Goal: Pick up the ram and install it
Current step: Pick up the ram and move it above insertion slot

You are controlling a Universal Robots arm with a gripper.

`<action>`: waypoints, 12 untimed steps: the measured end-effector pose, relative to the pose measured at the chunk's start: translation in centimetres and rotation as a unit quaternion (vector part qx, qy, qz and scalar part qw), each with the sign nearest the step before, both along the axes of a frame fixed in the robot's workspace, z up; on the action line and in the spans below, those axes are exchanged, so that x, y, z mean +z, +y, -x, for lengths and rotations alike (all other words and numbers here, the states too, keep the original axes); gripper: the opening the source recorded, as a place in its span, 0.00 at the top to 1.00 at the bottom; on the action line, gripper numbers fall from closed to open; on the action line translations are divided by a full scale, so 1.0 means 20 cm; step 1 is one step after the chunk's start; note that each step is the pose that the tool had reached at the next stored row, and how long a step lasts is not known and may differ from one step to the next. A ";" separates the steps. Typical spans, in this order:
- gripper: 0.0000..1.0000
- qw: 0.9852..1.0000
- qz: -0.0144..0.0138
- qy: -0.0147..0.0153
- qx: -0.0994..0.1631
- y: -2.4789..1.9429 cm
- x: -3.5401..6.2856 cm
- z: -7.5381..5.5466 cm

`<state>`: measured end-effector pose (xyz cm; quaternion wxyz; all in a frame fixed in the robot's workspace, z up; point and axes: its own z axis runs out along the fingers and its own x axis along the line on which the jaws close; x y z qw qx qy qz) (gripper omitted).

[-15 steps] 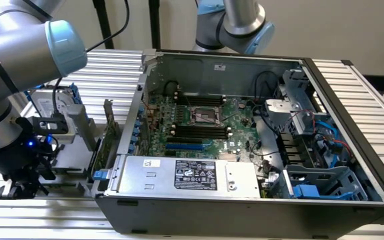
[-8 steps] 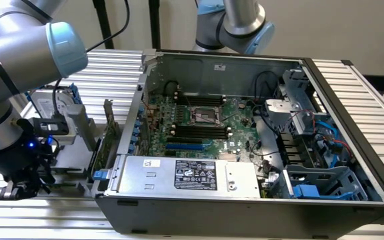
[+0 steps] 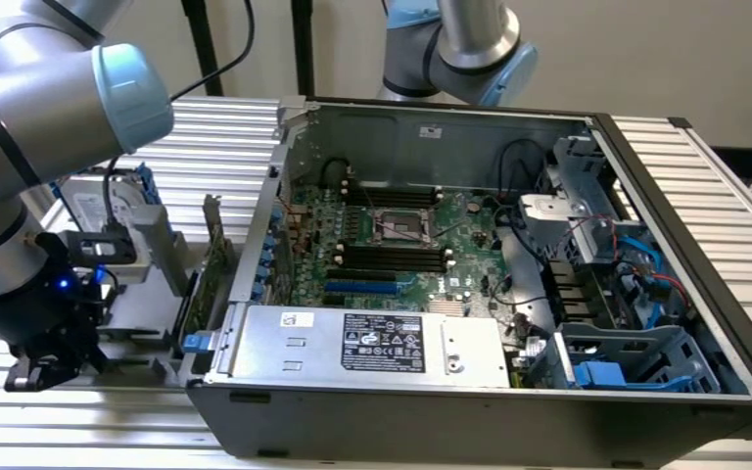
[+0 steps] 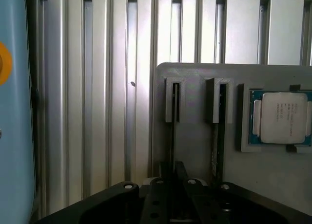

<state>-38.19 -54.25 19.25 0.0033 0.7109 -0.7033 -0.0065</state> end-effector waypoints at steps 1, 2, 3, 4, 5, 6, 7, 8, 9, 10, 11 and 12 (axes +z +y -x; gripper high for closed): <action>0.82 1.000 0.000 0.000 0.000 0.000 0.000 0.00; 0.84 1.000 0.000 0.000 0.000 0.000 0.001 0.00; 0.84 1.000 0.000 0.000 0.000 0.000 0.001 0.00; 0.86 1.000 0.000 0.000 0.000 0.000 0.001 0.00; 0.86 1.000 0.000 0.000 0.000 0.000 0.001 0.00; 0.86 1.000 0.000 0.000 0.000 0.000 0.000 0.00; 0.86 1.000 0.000 0.000 0.000 0.000 0.000 0.00; 0.86 1.000 0.000 0.000 0.000 0.000 0.000 0.00; 0.86 1.000 0.000 0.000 0.000 0.000 0.001 0.00; 0.86 1.000 0.000 0.000 0.000 0.000 0.001 0.00; 0.86 1.000 0.000 0.000 0.000 0.000 0.001 0.00; 0.86 1.000 0.000 0.000 0.000 0.000 0.001 0.00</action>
